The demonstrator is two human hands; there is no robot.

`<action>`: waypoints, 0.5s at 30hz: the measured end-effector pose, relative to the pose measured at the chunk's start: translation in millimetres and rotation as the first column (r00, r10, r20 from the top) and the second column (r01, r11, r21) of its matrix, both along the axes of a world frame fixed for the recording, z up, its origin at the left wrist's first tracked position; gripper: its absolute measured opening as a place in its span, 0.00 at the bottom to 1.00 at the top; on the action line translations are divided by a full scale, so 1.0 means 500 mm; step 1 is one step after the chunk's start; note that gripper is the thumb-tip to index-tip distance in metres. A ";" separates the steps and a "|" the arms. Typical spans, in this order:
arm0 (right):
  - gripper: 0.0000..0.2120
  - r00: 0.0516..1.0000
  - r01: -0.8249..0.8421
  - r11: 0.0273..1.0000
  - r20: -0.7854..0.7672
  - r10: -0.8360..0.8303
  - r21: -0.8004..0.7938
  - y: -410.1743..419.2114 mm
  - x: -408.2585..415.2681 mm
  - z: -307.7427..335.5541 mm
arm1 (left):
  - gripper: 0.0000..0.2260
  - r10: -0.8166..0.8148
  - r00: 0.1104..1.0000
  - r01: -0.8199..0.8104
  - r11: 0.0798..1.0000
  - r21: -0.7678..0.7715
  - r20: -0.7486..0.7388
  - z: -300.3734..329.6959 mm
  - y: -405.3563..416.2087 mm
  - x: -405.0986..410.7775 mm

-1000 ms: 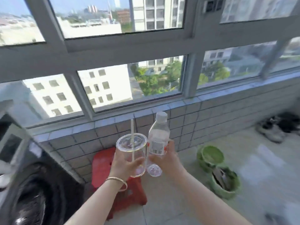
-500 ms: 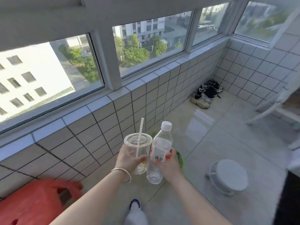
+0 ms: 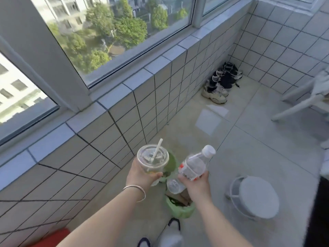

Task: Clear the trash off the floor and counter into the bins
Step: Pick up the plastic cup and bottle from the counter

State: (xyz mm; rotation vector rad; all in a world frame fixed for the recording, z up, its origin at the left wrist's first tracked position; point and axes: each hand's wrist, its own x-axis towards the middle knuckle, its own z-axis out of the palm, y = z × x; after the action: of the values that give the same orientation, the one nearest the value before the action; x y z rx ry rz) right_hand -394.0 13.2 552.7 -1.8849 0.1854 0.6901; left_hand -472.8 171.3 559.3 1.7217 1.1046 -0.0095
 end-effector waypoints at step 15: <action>0.32 0.993 -0.113 0.971 -0.064 0.101 -0.209 0.160 0.231 -0.484 | 0.27 0.218 0.972 -0.229 0.964 -0.134 -0.092 -0.490 0.137 0.236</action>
State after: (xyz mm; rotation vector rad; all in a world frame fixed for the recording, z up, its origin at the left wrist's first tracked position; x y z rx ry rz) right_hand -278.5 93.0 310.5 -2.0938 0.1989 0.8213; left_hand -354.8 239.7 314.3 1.4717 1.3185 -0.0141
